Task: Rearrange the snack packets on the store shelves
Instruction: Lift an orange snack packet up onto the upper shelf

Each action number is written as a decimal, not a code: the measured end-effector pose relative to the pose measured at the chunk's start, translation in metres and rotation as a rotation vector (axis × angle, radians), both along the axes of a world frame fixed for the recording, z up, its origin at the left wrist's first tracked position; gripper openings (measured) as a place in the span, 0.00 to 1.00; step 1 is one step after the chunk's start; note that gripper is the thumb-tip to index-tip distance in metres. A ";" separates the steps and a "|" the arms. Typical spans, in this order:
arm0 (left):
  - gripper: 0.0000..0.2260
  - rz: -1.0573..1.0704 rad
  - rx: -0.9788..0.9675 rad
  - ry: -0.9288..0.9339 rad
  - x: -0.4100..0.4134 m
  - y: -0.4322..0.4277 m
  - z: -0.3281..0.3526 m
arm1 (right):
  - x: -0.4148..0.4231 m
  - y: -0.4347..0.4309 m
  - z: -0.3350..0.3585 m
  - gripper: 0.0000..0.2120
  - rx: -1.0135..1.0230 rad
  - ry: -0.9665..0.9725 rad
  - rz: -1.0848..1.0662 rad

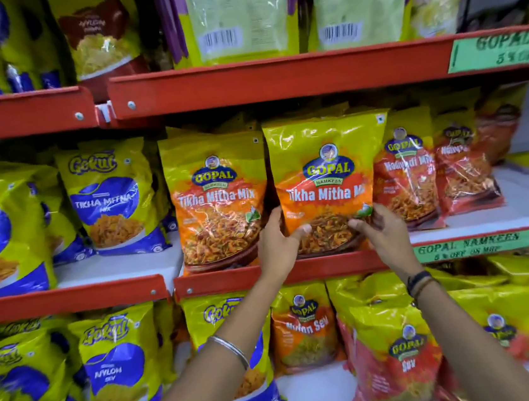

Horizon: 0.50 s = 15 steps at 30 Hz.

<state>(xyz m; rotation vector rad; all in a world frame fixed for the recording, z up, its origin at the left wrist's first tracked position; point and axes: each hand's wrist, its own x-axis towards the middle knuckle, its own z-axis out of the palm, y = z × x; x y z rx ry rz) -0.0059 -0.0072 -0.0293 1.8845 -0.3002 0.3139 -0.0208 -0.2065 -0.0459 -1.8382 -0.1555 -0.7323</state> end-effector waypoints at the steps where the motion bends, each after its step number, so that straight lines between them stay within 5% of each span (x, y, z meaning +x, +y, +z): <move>1: 0.33 0.021 0.024 0.011 0.004 -0.002 -0.001 | 0.002 0.000 0.000 0.10 -0.021 -0.004 -0.013; 9: 0.25 -0.078 -0.029 -0.058 0.013 0.004 -0.005 | 0.022 0.001 -0.004 0.16 -0.168 0.063 -0.230; 12: 0.20 -0.078 -0.113 -0.170 -0.008 0.022 -0.017 | -0.001 0.020 -0.010 0.19 -0.082 -0.085 -0.349; 15: 0.16 0.040 -0.184 -0.333 -0.033 0.047 -0.039 | -0.032 0.054 -0.030 0.12 0.003 -0.238 -0.319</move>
